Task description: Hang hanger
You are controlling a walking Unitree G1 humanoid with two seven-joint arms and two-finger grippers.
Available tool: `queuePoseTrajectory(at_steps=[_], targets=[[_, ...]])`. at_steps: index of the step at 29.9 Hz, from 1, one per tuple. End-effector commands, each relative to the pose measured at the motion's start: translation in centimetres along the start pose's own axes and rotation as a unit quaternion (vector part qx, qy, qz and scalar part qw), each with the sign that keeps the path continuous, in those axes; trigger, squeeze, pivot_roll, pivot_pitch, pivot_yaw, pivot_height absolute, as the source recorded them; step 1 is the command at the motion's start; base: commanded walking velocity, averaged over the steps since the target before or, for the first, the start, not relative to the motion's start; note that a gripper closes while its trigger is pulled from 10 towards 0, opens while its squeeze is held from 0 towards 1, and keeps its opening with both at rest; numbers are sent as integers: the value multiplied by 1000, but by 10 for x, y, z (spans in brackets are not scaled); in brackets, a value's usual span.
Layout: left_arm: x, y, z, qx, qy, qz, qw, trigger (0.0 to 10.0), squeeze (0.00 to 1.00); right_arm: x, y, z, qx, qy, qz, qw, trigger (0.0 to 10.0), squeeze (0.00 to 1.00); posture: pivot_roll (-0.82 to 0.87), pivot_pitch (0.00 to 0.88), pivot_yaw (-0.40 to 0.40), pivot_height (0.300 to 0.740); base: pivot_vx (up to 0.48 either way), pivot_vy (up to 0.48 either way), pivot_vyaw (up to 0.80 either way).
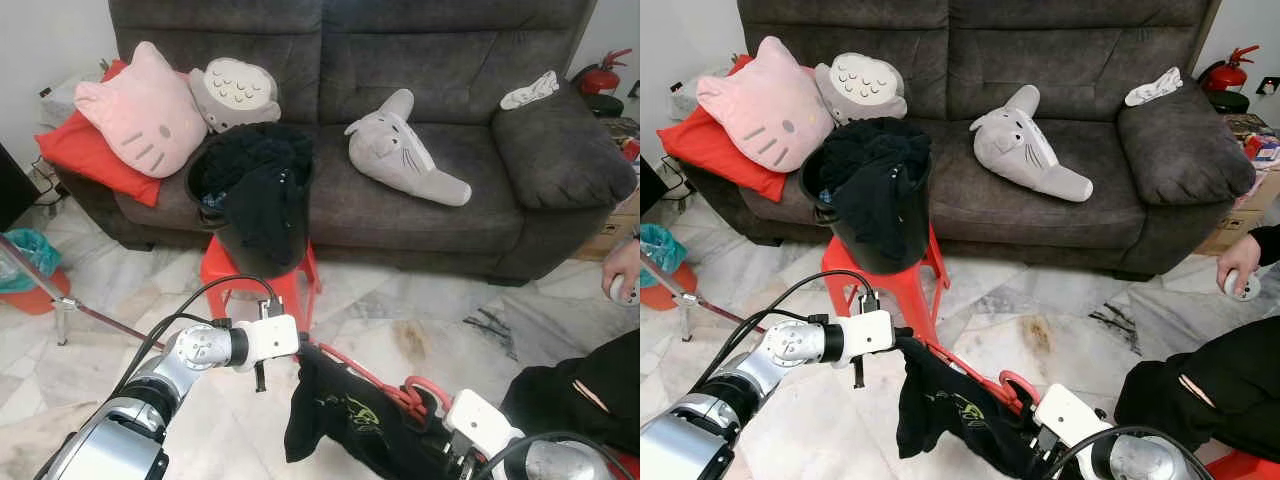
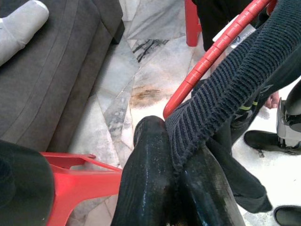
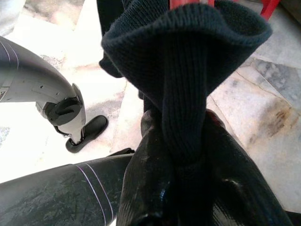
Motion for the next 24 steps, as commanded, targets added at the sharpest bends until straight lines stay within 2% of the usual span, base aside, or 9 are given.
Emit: queuePoseTrajectory(at_steps=[1, 9, 10, 11, 12, 14, 15, 24], targets=[[-12, 17, -8, -14, 17, 38, 999, 10000, 0, -4, -5, -17, 13, 37, -12, 999, 10000, 0, -47, 54, 71, 740, 0, 0, 0], [-12, 19, -7, -15, 17, 45, 999, 10000, 0, -3, -4, -15, 10, 36, -7, 999, 10000, 0, -47, 57, 70, 740, 0, 0, 0], [-12, 19, -7, -16, 16, 45, 999, 10000, 43, -3, -5, -15, 10, 36, -8, 999, 10000, 0, -49, 56, 69, 740, 0, 0, 0], [-12, 19, -7, -17, 16, 46, 999, 10000, 443, -4, -5, -15, 10, 35, -8, 999, 10000, 0, -49, 56, 69, 740, 0, 0, 0], [-12, 19, -7, -17, 16, 47, 999, 10000, 1000, -4, -5, -15, 9, 36, -9, 999, 10000, 0, -48, 57, 69, 740, 0, 0, 0], [-12, 19, -7, -16, 17, 47, 999, 10000, 1000, -4, -6, -15, 8, 36, -9, 999, 10000, 0, -49, 56, 68, 740, 0, 0, 0], [-12, 19, -7, -15, 17, 47, 999, 10000, 0, -4, -6, -15, 8, 37, -10, 999, 10000, 0, -49, 57, 68, 740, 0, 0, 0], [-11, 19, -7, -14, 17, 45, 999, 10000, 0, -2, -5, -12, 6, 34, -8, 999, 10000, 0, -48, 57, 67, 740, 0, 0, 0]])
Point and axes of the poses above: a point about 5 cm out from each wrist's last joint towards the gripper, its own x axis pointing out of the wrist towards the gripper, its own z axis along the axis of the wrist's last joint, y = z × x, the point moved 2 cm from there along x, pointing out of the wrist towards the gripper, and after that the axes turned 15 degrees about x, right-handed, at the moved point
